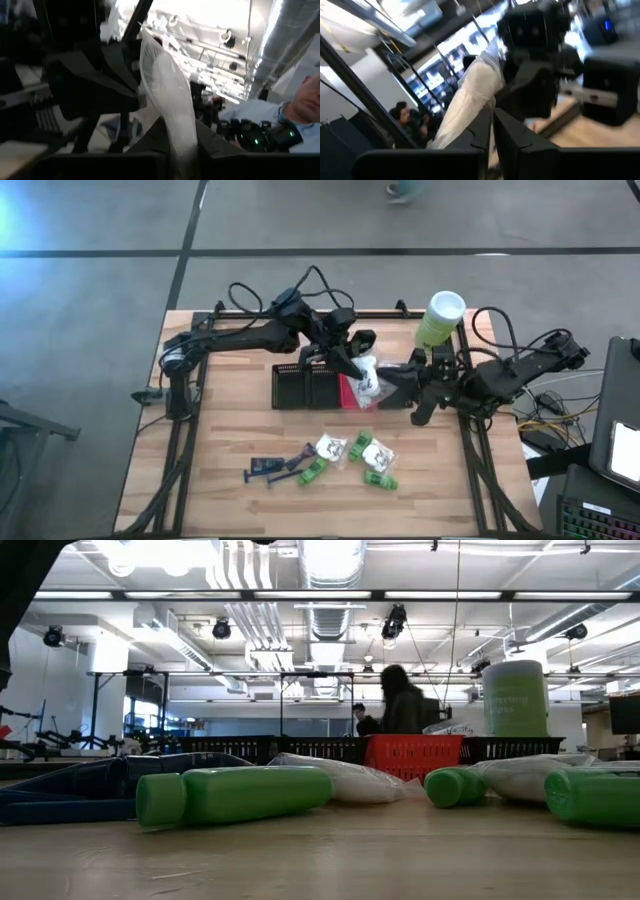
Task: Pick & Place Travel size toiletries
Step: Put the white cotton pack into the right black basket
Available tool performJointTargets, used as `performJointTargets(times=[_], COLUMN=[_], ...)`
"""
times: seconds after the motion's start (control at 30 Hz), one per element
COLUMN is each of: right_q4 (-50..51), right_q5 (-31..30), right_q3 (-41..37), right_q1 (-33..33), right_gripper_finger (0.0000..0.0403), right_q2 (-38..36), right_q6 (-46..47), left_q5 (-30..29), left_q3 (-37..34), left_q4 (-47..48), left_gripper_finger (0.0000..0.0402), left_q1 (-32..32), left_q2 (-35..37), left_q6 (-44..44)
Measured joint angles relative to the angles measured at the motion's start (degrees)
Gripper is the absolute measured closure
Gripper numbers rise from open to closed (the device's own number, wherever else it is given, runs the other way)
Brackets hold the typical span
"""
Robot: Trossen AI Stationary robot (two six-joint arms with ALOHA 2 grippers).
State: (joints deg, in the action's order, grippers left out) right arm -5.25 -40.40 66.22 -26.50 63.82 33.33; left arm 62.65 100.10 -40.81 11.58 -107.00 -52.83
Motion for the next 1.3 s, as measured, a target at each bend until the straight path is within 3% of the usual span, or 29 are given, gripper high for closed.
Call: performJointTargets(times=[0.4, 0.5, 0.63, 1.0, 1.3], right_q4=[32.5, 42.0, 50.2, 54.4, 62.6], right_q5=[-0.1, -0.1, 0.4, 16.7, 27.7], right_q3=[0.0, 0.0, 0.0, 5.5, 15.2], right_q1=[-3.7, -3.6, -2.7, 8.9, 12.0], right_gripper_finger=[0.0231, 0.0199, 0.0167, 0.0148, 0.0161], right_q2=[-4.1, -5.3, -6.4, -1.5, 8.0], right_q6=[32.1, 38.2, 42.3, 22.2, 6.3], left_q5=[0.8, -0.9, -8.1, -31.4, -37.6], left_q3=[0.0, 0.0, 0.0, -0.1, -0.1], left_q4=[38.1, 47.1, 56.3, 66.2, 68.5], left_gripper_finger=[0.036, 0.0359, 0.036, 0.0361, 0.0361], left_q1=[2.8, 2.8, 2.0, -4.0, -4.3], left_q2=[0.0, 0.0, 0.0, -0.3, -0.4], left_q6=[29.5, 37.9, 48.2, 73.0, 75.7])
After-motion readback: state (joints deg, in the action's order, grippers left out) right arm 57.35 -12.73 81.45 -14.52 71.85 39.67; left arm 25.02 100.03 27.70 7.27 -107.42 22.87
